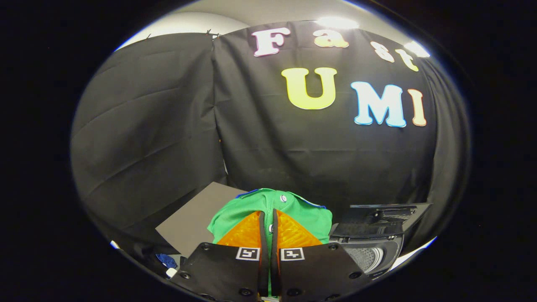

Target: Put the clothes into the washing machine and then close the washing machine lid.

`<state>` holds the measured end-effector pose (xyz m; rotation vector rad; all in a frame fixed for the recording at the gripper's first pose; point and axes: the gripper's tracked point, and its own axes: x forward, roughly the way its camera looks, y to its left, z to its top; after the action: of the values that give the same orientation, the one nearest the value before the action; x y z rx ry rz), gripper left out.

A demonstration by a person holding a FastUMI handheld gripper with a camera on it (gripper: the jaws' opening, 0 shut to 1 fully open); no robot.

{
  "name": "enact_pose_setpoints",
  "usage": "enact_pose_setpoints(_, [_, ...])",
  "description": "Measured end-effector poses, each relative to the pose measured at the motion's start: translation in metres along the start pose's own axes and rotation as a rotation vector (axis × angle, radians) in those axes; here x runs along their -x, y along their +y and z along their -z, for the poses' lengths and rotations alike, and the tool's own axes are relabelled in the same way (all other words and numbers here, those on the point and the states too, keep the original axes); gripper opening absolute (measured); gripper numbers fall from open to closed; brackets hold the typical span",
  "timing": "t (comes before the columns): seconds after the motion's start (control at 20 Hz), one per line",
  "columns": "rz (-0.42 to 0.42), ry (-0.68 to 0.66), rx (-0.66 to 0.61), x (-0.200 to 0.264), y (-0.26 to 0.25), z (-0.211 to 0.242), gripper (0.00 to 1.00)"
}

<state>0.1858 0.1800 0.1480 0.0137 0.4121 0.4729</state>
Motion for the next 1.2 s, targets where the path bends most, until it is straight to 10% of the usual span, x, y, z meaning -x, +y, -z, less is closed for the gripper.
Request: enact_pose_setpoints(1.2, [0.237, 0.052, -0.106, 0.058, -0.246, 0.074, 0.04])
